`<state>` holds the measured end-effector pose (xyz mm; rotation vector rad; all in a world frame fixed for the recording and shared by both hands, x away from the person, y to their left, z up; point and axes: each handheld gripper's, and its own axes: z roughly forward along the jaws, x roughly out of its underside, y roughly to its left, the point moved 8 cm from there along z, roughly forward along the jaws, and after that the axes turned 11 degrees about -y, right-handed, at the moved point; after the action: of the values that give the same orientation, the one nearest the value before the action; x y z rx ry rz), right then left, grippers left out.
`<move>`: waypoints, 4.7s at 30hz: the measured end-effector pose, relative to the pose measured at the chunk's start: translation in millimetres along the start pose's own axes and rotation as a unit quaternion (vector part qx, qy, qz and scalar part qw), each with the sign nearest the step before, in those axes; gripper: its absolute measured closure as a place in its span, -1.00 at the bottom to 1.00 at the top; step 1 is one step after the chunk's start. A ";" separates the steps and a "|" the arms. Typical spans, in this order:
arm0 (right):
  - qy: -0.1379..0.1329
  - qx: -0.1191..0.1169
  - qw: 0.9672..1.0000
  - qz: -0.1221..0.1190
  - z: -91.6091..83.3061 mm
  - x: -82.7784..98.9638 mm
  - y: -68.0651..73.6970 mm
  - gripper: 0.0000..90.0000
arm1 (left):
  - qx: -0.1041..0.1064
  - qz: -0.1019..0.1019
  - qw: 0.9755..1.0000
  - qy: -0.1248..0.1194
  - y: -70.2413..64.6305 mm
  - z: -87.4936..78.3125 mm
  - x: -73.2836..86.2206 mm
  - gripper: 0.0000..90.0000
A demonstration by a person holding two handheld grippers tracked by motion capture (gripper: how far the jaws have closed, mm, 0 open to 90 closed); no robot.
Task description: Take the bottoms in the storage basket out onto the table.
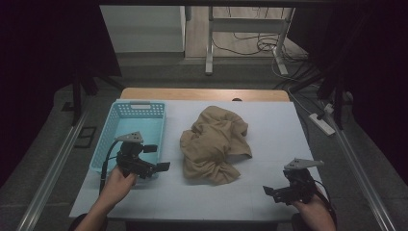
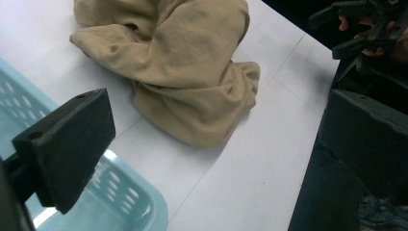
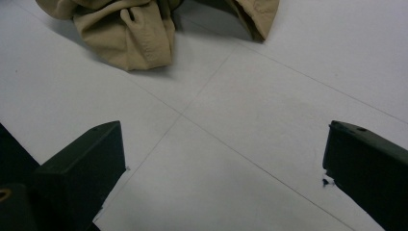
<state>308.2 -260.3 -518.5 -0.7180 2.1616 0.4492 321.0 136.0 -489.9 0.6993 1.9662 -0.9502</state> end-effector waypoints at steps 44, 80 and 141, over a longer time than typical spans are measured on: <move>0.001 0.003 1.000 -0.001 0.2 0.0 0.1 -0.98 | -0.023 -0.017 0.999 -0.018 0.4 -35.8 17.0 -1.00; 0.000 0.005 1.000 -0.002 0.0 0.0 0.1 -0.98 | -0.047 -0.046 0.997 -0.038 3.1 -63.0 38.8 -1.00; -0.002 0.010 1.000 -0.008 -0.7 -0.4 0.1 -0.98 | -0.103 -0.066 0.992 -0.029 8.4 -111.9 83.2 -1.00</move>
<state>308.0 -260.5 -517.7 -0.7231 2.1521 0.4189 236.6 242.6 -521.9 0.4251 2.0425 -0.8212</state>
